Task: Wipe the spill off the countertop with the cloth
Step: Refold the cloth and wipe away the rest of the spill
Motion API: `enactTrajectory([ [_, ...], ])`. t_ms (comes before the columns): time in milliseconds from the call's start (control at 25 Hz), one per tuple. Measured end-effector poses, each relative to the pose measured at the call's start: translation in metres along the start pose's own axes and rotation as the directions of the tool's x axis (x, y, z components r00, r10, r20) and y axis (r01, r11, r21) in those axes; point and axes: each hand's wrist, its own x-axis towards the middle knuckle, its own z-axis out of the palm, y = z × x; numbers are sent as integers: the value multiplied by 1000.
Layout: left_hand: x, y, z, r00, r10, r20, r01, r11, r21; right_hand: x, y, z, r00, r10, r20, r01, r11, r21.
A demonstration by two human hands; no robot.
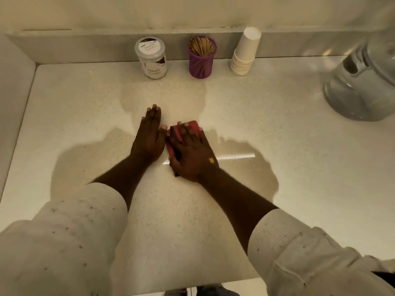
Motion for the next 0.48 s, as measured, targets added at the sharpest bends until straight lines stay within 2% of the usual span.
enactTrajectory([
  [120,-10,0,-7,999,-28,35,27,1000,16,-41,-23,9,999,-36,35,37,999,-18],
  [280,-55,-24,-19,998,-26,59,11,970,244,-98,-22,7,999,-7,53,11,997,-78],
  [480,-103,-51,-42,999,-45,-5,44,950,309,-134,5,-13,984,177,34,-175,984,-37],
])
